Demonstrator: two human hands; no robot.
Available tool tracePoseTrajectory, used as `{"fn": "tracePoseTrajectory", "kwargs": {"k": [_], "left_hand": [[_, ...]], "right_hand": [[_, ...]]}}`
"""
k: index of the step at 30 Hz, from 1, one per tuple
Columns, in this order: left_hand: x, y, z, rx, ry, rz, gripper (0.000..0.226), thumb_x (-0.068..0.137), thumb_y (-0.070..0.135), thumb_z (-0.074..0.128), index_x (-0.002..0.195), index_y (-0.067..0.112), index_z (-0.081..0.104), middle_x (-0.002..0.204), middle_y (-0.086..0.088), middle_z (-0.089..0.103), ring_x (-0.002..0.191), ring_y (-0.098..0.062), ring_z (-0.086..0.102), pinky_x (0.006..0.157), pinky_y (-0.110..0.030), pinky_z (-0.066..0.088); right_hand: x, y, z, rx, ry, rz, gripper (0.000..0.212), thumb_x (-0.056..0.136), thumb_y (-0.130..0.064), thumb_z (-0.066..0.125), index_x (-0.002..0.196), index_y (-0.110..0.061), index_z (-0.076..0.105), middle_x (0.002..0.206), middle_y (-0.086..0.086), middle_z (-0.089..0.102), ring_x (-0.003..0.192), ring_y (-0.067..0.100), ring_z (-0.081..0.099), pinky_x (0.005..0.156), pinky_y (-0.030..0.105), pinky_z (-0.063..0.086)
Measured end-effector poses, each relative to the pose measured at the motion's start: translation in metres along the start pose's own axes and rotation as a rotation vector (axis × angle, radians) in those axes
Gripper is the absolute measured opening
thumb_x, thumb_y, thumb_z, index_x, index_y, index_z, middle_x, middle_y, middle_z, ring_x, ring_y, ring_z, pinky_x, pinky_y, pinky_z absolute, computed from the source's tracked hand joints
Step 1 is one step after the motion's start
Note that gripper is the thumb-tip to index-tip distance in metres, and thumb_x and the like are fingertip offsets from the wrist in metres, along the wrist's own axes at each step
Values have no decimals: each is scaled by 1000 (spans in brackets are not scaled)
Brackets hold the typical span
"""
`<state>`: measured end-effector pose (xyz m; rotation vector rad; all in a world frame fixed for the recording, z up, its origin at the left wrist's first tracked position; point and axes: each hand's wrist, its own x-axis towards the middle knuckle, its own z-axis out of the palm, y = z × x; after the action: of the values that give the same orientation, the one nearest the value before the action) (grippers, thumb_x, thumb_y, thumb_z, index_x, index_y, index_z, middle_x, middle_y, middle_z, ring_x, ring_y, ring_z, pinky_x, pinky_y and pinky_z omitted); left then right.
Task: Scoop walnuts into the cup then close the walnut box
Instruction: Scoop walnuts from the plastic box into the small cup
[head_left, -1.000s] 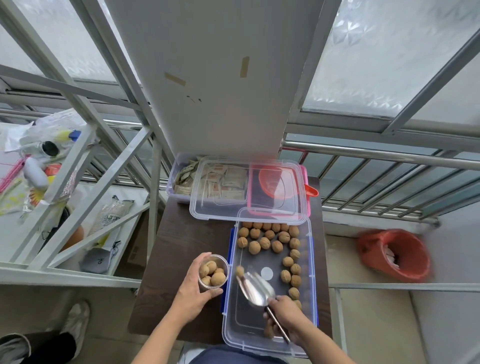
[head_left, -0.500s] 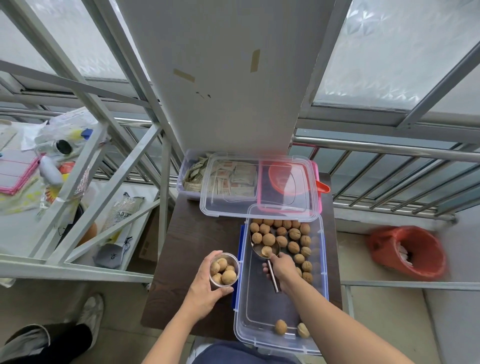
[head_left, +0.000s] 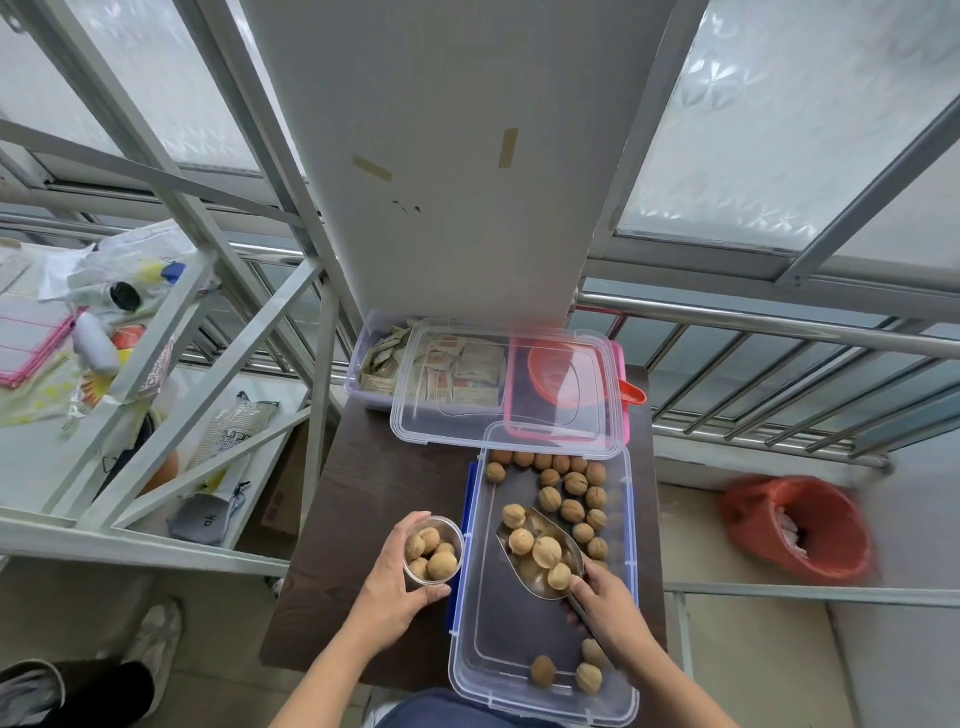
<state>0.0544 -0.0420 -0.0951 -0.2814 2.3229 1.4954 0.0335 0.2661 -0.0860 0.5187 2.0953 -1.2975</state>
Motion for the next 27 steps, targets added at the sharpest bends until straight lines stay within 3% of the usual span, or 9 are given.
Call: {"fn": "tracePoseTrajectory", "kwargs": {"k": [3,10,14,16,18,20,22,24,27], "left_hand": [[-1,-1,1,-2,-2,6,95,80,16,91,144,59,35,149,25,45,138,4,44,117,-27,37],[-2,0,3,-9,7,6,96,79,17,92,149,50,35,151,18,47,140,-5,47,121,-34,38],[-3,0,4,-13,15,8,96,78,16,92,149,48,36,150,18,47,140,-6,47,121,-34,37],[-3,0,4,-13,15,12,96,79,16,92,149,50,35,150,20,46,140,-5,46,121,-34,38],[-4,0,5,-9,15,18,96,79,17,92,147,53,36,150,21,46,140,-3,46,121,-35,39],[-3,-2,6,-8,13,31,96,77,19,93,146,55,37,150,20,48,139,-3,48,121,-37,40],[-2,-5,6,-7,9,52,97,76,21,94,148,53,38,151,17,50,140,-7,50,122,-39,40],[-2,-5,7,-11,4,59,96,77,20,93,149,52,38,151,15,51,140,-8,51,122,-39,42],[-2,-4,8,-31,17,68,95,76,16,93,146,53,40,148,14,53,136,-10,55,119,-39,46]], "right_hand": [[-7,-1,-12,-67,5,-25,31,100,-19,50,117,-38,67,69,-4,71,53,12,62,48,27,49],[-20,-21,-28,-246,-6,-72,30,95,-15,48,102,-32,72,68,-11,66,55,6,62,56,21,50],[-28,-29,-30,-227,-9,-89,38,98,-16,49,104,-49,69,67,-17,70,54,0,63,55,21,52],[-33,-34,-31,-252,-21,-130,42,99,-19,49,104,-58,63,67,-29,70,59,-3,61,67,25,55],[-40,-45,-31,-269,-54,-162,39,101,-22,49,111,-57,62,74,-36,69,73,-1,60,78,27,53],[-50,-64,-30,-285,-61,-200,36,104,-23,50,121,-54,58,87,-30,68,84,-1,61,79,19,50],[-55,-80,-26,-325,-76,-260,38,104,-25,50,118,-60,50,79,-17,69,72,-3,62,71,15,49],[-57,-92,-19,-407,-83,-310,34,101,-29,49,120,-57,54,74,-3,72,66,3,65,71,26,55],[-57,-107,-6,-615,-62,-361,30,96,-39,43,124,-41,51,87,0,76,80,18,70,73,43,59]]}}
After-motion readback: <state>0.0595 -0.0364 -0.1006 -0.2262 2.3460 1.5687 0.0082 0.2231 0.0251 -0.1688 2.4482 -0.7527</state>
